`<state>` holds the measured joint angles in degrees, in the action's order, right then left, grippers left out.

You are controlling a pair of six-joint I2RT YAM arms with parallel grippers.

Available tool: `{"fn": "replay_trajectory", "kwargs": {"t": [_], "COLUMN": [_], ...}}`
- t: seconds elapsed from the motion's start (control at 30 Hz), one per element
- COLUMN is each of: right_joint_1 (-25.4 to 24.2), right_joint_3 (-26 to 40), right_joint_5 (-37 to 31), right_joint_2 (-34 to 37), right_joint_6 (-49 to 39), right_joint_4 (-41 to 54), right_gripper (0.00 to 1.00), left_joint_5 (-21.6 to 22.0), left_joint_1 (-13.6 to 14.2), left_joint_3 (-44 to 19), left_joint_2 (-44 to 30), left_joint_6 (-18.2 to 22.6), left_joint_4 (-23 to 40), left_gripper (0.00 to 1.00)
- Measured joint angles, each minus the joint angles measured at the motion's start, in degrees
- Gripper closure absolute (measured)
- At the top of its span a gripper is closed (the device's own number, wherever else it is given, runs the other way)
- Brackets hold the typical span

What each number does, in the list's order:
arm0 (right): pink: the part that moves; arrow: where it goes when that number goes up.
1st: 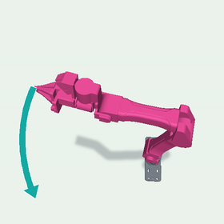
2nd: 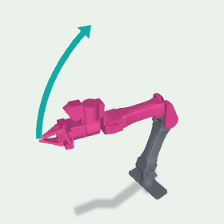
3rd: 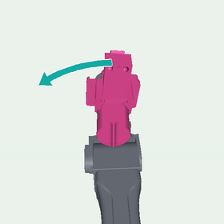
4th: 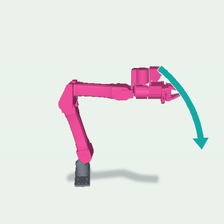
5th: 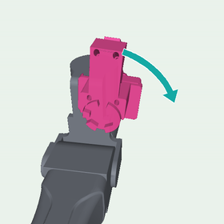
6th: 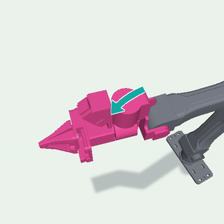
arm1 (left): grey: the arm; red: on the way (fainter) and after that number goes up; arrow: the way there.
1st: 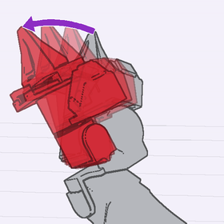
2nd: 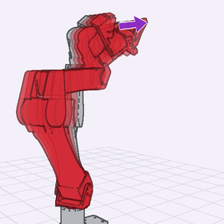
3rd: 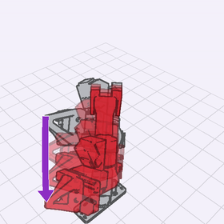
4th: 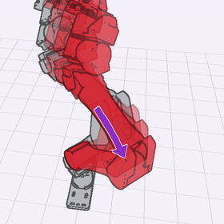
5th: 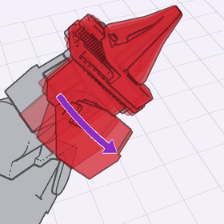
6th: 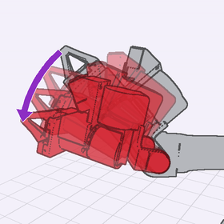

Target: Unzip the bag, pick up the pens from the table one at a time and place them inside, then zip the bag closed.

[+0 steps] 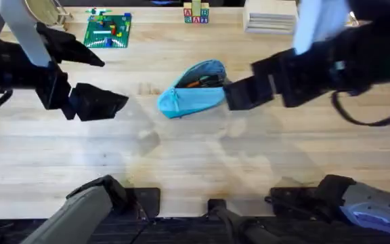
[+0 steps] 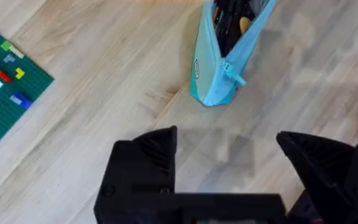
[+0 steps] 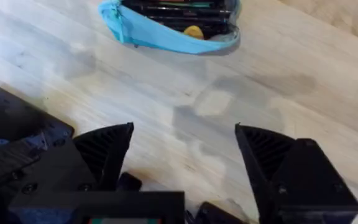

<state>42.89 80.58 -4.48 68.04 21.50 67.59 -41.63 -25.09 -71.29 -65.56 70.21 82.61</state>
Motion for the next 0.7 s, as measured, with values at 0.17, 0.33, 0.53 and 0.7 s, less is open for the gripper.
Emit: {"fn": "replay_trajectory", "kwargs": {"t": [0.17, 0.33, 0.53, 0.7], "right_joint_1": [5.2, 9.25, 12.31, 12.99], "right_joint_3": [0.01, 0.0, 0.0, 0.0], "right_joint_5": [-2.52, -4.37, -5.06, -5.2], "right_joint_2": [3.58, 7.69, 11.34, 13.18], "right_joint_6": [3.72, 6.68, 8.3, 8.85], "right_joint_4": [-3.38, -6.14, -11.0, -11.93], "right_gripper": [0.003, 0.003, 0.003, 0.004], "left_joint_5": [-1.97, -2.38, -2.53, -2.53], "left_joint_1": [-0.47, -0.47, -0.47, -0.47], "left_joint_3": [0.01, 0.02, 0.02, 0.02], "left_joint_2": [-3.44, -6.39, -7.5, -7.5], "left_joint_6": [2.34, 3.13, 3.34, 3.39], "left_joint_4": [-0.03, -0.55, -1.72, -2.25], "left_gripper": [0.007, 0.007, 0.007, 0.007]}}
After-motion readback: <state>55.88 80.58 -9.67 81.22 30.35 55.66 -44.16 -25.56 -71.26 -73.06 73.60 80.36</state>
